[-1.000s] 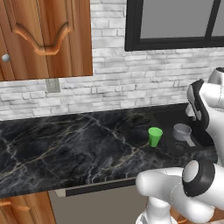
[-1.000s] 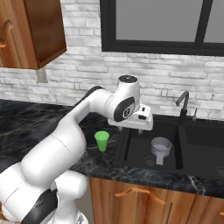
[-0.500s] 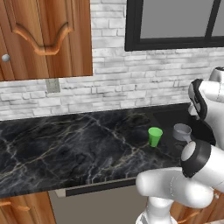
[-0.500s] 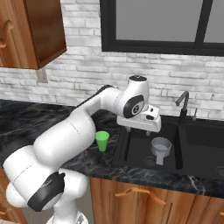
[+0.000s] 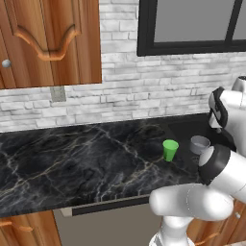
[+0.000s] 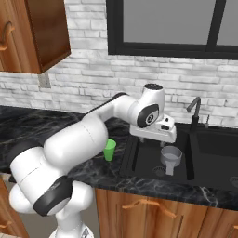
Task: Move any existing items from the left basin to the right basin for drying. Then move the cup from the counter to the left basin of the sink for washing.
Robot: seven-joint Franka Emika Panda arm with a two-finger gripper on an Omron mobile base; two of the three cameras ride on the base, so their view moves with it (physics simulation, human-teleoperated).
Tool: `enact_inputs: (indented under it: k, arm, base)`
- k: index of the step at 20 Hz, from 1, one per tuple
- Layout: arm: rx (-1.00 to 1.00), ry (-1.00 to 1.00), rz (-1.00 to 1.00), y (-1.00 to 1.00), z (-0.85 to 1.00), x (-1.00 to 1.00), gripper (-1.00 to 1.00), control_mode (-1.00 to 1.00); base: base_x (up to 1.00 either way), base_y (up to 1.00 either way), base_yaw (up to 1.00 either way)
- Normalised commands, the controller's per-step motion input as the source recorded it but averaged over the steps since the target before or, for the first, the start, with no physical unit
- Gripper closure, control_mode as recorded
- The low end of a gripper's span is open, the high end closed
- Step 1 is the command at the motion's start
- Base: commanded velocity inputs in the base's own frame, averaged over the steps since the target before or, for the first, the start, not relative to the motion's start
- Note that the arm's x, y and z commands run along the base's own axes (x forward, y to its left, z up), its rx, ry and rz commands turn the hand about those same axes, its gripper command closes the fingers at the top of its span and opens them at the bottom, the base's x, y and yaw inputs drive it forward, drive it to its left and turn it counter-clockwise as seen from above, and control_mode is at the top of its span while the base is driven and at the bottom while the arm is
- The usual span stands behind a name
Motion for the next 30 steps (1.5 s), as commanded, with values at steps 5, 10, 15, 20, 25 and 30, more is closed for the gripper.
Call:
enact_inputs:
  k: [5,10,15,20,25,30]
  arm:
    - [0.00,0.00,0.00,-0.11,-0.15,0.14,-1.00,-1.00]
    - [0.00,0.00,0.00,-0.10,-0.17,0.17,-1.00,-1.00]
    - [0.00,0.00,0.00,-0.09,-0.20,0.09,-1.00,-1.00]
    - [0.01,0.00,0.00,-0.12,-0.21,0.05,-1.00,-1.00]
    - [0.01,0.00,0.00,-0.07,-0.19,0.07,-1.00,-1.00]
    - [0.00,0.00,0.00,-0.02,-0.14,0.12,-1.00,-1.00]
  base:
    - [0.00,0.00,0.00]
    - [0.00,0.00,0.00]
    - [0.00,0.00,0.00]
    - [0.00,0.00,0.00]
    - [0.00,0.00,0.00]
    - [0.00,0.00,0.00]
